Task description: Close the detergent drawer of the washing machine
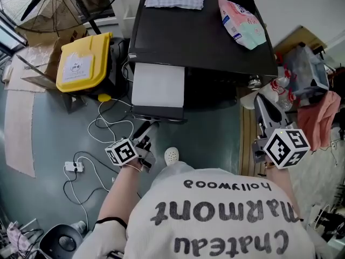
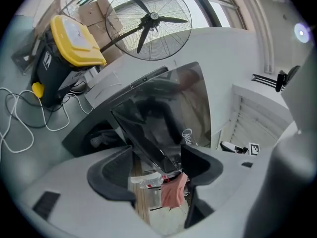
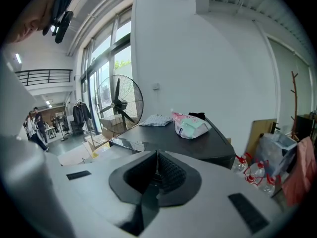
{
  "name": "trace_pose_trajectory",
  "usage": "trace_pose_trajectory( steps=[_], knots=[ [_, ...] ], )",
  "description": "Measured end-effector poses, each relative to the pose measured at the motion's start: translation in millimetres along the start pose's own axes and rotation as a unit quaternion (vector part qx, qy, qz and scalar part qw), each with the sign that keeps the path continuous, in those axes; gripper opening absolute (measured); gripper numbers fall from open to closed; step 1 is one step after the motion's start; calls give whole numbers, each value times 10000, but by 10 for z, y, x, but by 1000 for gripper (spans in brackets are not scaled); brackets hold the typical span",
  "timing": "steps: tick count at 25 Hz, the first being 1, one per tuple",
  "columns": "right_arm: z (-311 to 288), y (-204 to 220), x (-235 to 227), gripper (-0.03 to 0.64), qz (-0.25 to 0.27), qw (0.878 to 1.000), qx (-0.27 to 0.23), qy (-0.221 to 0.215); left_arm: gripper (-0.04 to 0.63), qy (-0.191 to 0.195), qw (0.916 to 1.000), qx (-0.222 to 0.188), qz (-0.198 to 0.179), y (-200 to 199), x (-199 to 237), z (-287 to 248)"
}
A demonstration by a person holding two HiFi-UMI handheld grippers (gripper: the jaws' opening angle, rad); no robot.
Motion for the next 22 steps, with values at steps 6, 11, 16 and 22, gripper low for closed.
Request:
trace_pose_trajectory(
  steps=[6,11,16,22],
  knots=[
    [-28,3,21,34,-27,10000,-21,15,302,174,9996,-134,152,-36,-56,11],
    [-65,-24,79,34,-24,10000,-54,-28,302,296,9993,-181,146,-76,-124,32],
    [-69,-9,120,34,-21,10000,-56,-40,302,422,9989,-173,124,-121,-151,17],
    [-37,-22,124,34,-22,9999,-110,1,296,547,9981,-214,168,-153,-190,21]
  ],
)
Point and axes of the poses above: the fingertips, and each gripper's own axes: z backward along the fingers, x to its left, y out of its underside, the point moved 1 cm from there along z, backward along the fingers, and after that the axes turned 5 degrees about -y, right-handed, at the moved point
